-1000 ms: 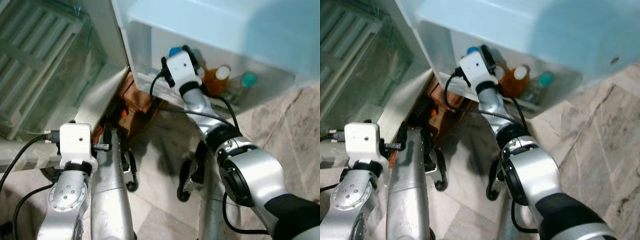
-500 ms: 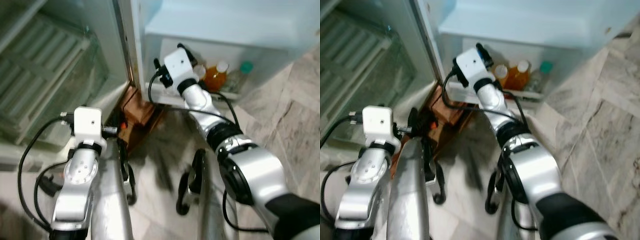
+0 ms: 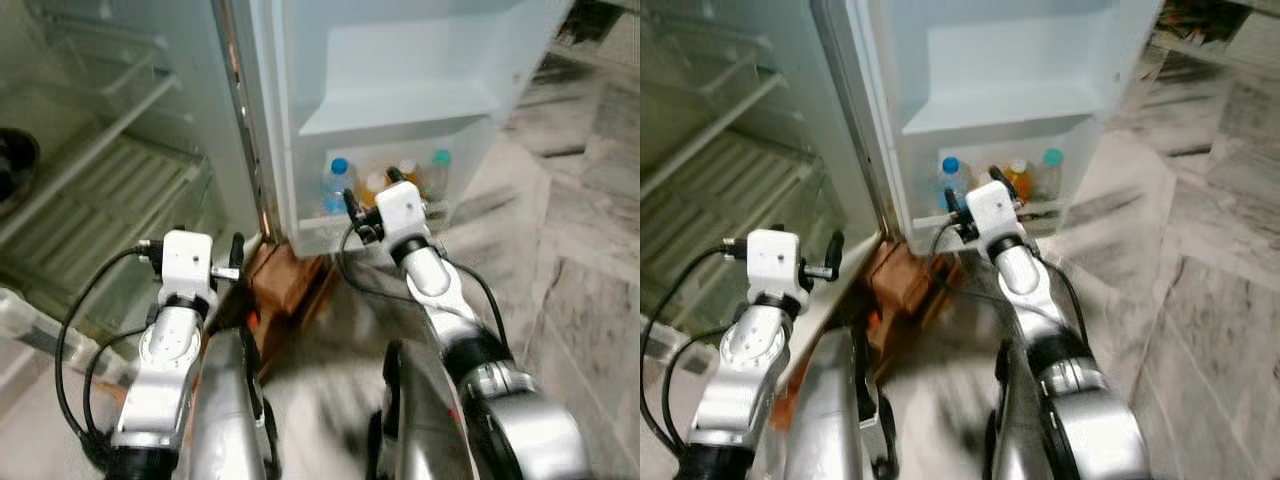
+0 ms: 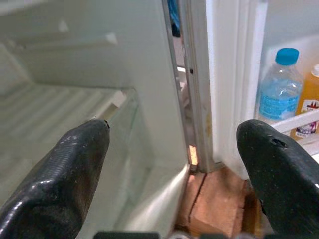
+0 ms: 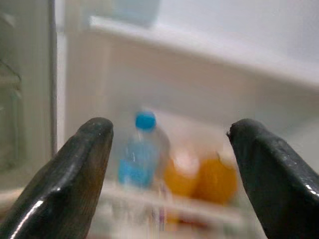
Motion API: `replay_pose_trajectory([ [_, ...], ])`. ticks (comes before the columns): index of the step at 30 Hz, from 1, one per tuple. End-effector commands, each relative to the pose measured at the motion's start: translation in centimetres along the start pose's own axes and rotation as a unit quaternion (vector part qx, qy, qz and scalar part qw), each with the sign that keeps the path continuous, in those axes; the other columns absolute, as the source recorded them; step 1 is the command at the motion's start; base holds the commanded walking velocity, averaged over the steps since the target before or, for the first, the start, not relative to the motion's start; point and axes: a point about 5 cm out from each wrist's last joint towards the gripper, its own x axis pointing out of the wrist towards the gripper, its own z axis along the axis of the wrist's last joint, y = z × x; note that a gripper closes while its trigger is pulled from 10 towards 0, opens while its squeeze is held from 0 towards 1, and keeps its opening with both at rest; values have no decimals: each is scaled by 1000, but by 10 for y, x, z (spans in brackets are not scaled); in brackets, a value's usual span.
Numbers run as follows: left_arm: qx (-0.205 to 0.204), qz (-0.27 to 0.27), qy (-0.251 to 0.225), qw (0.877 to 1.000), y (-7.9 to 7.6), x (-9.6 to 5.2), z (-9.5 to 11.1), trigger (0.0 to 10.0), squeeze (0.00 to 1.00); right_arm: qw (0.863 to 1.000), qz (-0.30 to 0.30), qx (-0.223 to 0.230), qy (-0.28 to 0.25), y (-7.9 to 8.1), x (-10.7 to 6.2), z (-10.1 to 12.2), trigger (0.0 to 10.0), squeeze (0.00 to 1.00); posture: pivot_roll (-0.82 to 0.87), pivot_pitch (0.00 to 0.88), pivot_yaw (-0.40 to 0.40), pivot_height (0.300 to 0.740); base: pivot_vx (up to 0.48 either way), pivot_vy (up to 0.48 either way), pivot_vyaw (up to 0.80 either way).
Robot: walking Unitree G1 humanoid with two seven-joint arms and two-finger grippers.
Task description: Restocking fridge
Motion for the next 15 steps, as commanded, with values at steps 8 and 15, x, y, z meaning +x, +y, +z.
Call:
replay_pose_trajectory([
  [8, 13, 11, 19, 1000, 12, -2, -23, 10000, 0, 1000, -12, 2, -2, -18, -33, 0, 10000, 0, -79, 0, 77, 571, 0, 0, 0],
  [15, 11, 11, 10, 1000, 7, -1, -26, 10000, 0, 997, -77, 16, 8, -30, -34, 6, 10000, 0, -60, 0, 51, 611, 0, 0, 0],
])
